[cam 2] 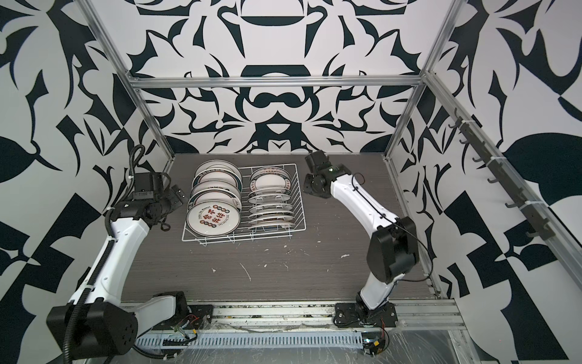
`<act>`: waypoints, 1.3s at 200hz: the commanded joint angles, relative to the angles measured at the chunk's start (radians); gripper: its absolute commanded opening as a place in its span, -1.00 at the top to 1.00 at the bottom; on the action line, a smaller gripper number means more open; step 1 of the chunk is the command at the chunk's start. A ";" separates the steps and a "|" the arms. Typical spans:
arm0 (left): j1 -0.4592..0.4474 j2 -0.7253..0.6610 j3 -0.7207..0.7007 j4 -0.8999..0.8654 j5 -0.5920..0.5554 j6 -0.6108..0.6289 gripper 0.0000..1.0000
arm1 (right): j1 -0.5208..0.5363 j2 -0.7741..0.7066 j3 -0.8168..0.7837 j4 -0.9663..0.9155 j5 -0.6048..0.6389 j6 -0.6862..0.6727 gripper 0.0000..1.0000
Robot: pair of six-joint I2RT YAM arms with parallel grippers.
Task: Unload the plates from the dish rack
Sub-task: Move the dish rack to the top-left of the table.
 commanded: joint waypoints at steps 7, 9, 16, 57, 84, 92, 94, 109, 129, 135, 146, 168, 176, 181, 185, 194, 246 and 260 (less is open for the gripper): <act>0.003 -0.023 -0.037 -0.035 0.020 -0.025 -0.98 | 0.078 -0.192 -0.172 0.040 0.120 0.185 0.02; 0.003 -0.023 -0.038 -0.033 0.020 -0.027 -0.98 | 0.084 -0.202 -0.184 0.040 0.126 0.197 0.02; 0.002 -0.027 -0.042 -0.030 0.018 -0.034 -0.99 | 0.106 -0.242 -0.225 0.043 0.139 0.228 0.04; 0.003 -0.043 -0.064 -0.017 0.047 -0.060 -0.98 | 0.219 -0.353 -0.382 0.037 0.154 0.370 0.04; 0.003 -0.063 -0.092 -0.007 0.055 -0.064 -0.98 | 0.282 -0.378 -0.450 0.090 0.156 0.447 0.04; 0.003 -0.071 -0.101 0.000 0.059 -0.067 -0.98 | 0.294 -0.380 -0.462 0.108 0.154 0.466 0.04; 0.003 -0.072 -0.103 0.002 0.061 -0.069 -0.98 | 0.297 -0.381 -0.464 0.111 0.154 0.471 0.04; 0.003 -0.081 -0.116 0.014 0.072 -0.071 -0.98 | 0.320 -0.385 -0.478 0.134 0.170 0.502 0.04; 0.003 -0.082 -0.127 0.020 0.073 -0.071 -0.98 | 0.332 -0.388 -0.487 0.164 0.171 0.525 0.04; 0.002 -0.082 -0.130 0.022 0.076 -0.069 -0.98 | 0.332 -0.390 -0.494 0.176 0.170 0.535 0.04; 0.003 -0.082 -0.133 0.023 0.079 -0.069 -0.98 | 0.332 -0.394 -0.506 0.191 0.175 0.553 0.04; 0.003 -0.085 -0.139 0.029 0.087 -0.069 -0.98 | 0.332 -0.393 -0.522 0.209 0.182 0.583 0.05; 0.003 -0.086 -0.141 0.031 0.087 -0.068 -0.99 | 0.333 -0.391 -0.526 0.213 0.180 0.595 0.06; 0.003 -0.087 -0.142 0.032 0.088 -0.068 -0.98 | 0.332 -0.391 -0.529 0.217 0.180 0.601 0.06; 0.002 -0.088 -0.142 0.033 0.089 -0.068 -0.98 | 0.332 -0.392 -0.531 0.221 0.179 0.606 0.07; 0.003 -0.090 -0.143 0.034 0.090 -0.066 -0.98 | 0.332 -0.392 -0.536 0.223 0.176 0.620 0.07; 0.003 -0.099 -0.150 0.038 0.088 -0.064 -0.98 | 0.332 -0.384 -0.555 0.232 0.146 0.700 0.14; 0.003 -0.107 -0.155 0.040 0.083 -0.064 -0.98 | 0.333 -0.377 -0.576 0.274 0.111 0.725 0.16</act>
